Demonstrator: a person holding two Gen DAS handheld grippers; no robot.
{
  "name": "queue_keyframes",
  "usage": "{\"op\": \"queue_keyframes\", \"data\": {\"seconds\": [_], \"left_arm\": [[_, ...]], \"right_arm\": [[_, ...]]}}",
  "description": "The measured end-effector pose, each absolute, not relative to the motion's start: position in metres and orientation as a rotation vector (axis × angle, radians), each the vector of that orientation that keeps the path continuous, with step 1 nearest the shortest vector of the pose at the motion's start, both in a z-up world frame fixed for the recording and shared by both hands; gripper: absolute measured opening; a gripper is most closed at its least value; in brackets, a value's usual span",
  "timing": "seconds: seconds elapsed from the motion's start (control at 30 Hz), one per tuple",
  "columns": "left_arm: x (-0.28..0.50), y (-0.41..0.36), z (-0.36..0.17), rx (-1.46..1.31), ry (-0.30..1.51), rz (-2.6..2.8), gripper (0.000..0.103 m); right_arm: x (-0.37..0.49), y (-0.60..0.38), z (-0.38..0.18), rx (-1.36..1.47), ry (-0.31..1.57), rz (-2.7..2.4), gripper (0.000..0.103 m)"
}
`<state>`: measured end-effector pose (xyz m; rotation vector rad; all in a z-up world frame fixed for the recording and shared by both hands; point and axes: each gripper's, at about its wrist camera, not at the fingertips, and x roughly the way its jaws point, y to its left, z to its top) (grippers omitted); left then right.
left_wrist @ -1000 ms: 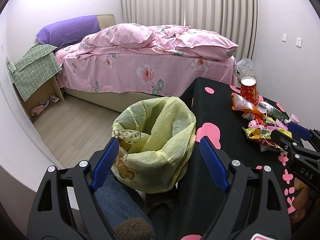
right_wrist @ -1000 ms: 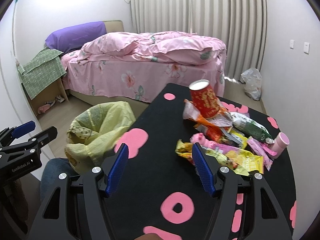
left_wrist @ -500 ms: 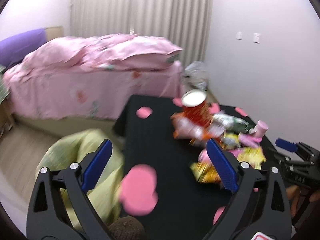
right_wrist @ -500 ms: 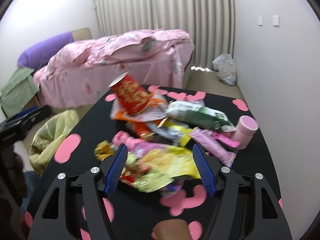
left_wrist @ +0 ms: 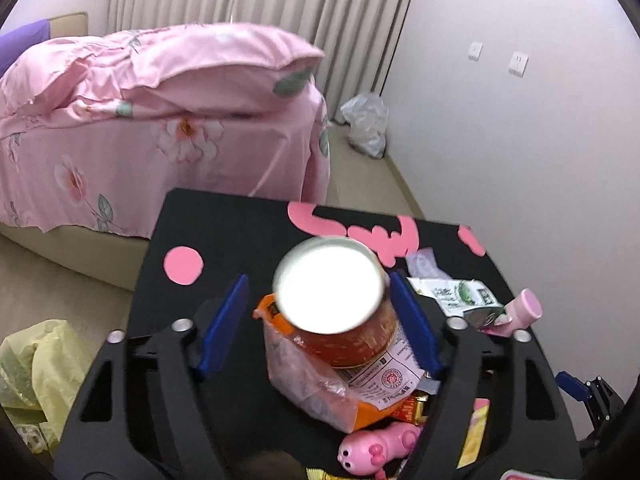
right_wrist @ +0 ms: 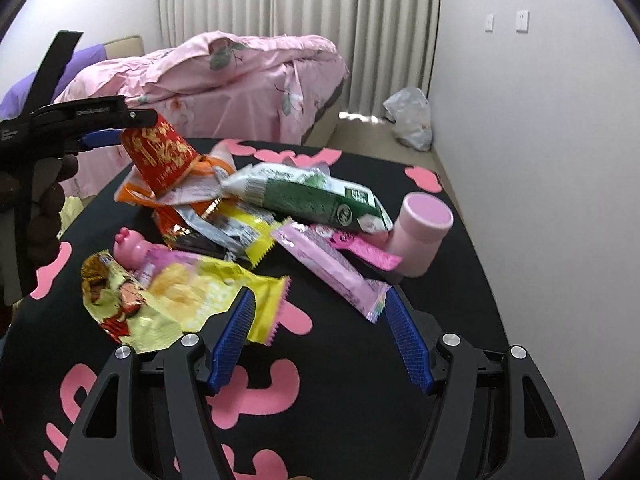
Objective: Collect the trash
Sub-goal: 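Grasp the red paper cup with the left tool while the right tool reaches toward the snack pile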
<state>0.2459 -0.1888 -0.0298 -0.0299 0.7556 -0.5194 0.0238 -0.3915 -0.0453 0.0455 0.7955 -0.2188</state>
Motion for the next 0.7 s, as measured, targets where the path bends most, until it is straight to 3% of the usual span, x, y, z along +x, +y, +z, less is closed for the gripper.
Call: {"op": "queue_keyframes", "data": {"seconds": [0.03,0.43,0.7], "left_arm": [[0.247,-0.192,-0.032,-0.019,0.767,-0.526,0.056],[0.165,-0.138,0.014,-0.051,0.699,-0.609,0.055],[0.098,-0.086,-0.009,-0.062,0.765,-0.563,0.054]], "right_arm": [[0.023,-0.391,-0.047,0.046,0.800,-0.219,0.064],[0.018,-0.378,-0.033,0.049,0.747,-0.153,0.064],[0.030,-0.335,-0.022,0.020,0.735,0.078,0.064]]}}
